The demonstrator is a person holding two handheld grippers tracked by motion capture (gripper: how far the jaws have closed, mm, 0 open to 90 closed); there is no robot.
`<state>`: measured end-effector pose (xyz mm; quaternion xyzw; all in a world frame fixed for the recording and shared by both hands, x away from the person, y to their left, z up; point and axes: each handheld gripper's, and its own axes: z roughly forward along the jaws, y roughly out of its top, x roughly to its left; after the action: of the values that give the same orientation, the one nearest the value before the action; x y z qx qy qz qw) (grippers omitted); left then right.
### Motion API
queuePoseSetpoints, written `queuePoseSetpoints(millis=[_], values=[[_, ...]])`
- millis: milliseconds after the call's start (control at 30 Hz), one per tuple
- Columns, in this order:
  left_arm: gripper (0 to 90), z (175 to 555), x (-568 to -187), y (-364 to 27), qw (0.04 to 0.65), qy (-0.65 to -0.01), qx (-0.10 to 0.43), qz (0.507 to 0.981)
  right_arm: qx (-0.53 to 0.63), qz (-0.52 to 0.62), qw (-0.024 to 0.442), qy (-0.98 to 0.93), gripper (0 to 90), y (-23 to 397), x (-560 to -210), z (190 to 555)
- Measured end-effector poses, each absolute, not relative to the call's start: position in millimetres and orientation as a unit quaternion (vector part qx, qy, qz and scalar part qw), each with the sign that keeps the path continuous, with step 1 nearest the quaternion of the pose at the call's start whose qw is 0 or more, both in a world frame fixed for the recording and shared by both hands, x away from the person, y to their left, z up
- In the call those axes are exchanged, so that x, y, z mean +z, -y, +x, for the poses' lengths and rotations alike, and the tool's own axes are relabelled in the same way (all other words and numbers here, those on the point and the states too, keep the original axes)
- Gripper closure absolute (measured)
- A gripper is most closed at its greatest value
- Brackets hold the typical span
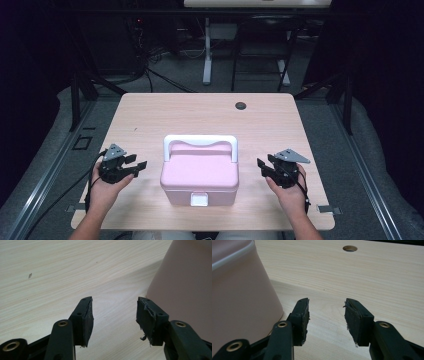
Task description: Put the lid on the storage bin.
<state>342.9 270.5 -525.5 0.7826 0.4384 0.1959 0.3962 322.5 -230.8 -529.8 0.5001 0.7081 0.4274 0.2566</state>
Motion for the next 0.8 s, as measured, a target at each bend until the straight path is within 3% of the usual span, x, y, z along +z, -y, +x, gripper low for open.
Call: queuePoseSetpoints(millis=[800], values=[[42.4, 349.7, -556.3, -265.9, 0.37, -0.461, 0.152, 0.792, 0.406, 0.499, 0.251, -0.723, 51.5, 225.4, -549.2, 326.6]])
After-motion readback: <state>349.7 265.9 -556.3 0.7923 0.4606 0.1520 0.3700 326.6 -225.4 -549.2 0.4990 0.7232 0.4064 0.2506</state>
